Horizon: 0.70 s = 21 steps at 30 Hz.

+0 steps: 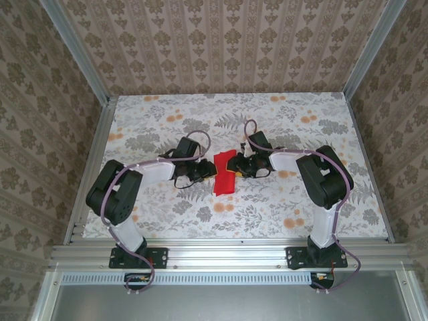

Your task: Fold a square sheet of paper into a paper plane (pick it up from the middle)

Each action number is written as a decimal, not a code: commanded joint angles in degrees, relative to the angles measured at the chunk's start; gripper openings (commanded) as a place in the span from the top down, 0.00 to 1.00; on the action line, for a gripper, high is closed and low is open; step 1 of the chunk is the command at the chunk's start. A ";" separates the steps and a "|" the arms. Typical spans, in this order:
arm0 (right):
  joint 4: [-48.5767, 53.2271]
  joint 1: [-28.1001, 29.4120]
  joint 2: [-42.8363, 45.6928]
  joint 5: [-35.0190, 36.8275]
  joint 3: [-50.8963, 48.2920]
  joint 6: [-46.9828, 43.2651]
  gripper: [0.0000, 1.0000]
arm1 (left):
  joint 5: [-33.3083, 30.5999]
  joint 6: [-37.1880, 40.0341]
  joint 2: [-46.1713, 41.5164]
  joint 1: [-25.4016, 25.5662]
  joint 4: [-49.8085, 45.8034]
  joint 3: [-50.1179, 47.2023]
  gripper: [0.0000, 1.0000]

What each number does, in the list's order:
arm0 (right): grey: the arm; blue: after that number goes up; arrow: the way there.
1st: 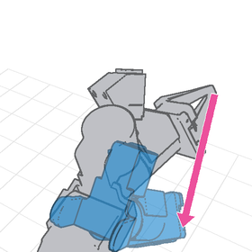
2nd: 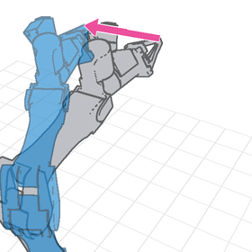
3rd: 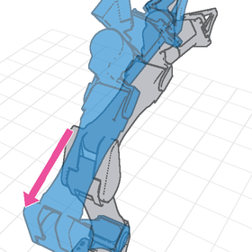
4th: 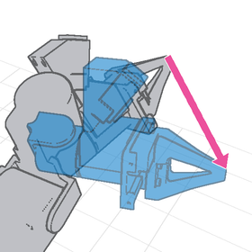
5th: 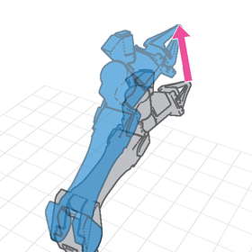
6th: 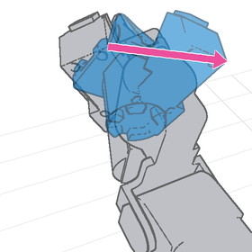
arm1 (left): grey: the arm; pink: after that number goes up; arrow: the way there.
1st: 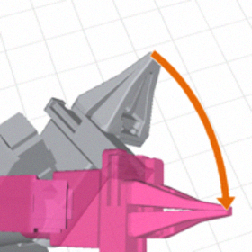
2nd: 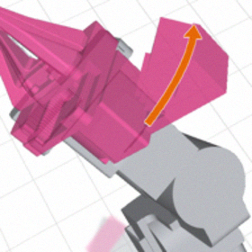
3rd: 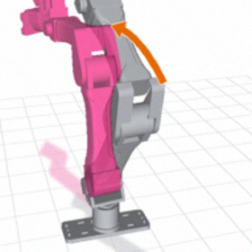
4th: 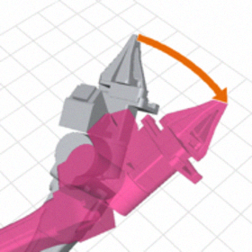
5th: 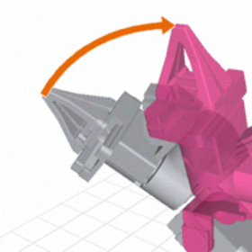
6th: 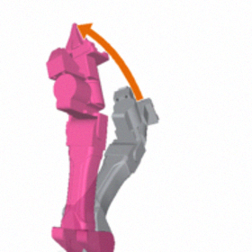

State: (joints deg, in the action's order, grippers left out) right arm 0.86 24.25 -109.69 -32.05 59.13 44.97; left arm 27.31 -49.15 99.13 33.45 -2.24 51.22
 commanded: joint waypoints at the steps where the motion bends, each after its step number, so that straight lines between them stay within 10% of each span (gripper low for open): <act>1: 1.44 -0.43 -1.19 0.57 -0.69 -0.45 0.63 | 1.24 -0.16 1.85 0.98 0.72 2.16 0.78; 21: 15.57 -0.12 4.33 4.35 3.01 -6.70 0.46 | -4.11 2.08 8.43 2.75 -13.92 8.28 0.86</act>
State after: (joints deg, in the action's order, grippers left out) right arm 7.99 24.14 -108.05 -30.83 60.20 41.67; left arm 25.04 -48.75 106.08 35.70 -11.27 58.48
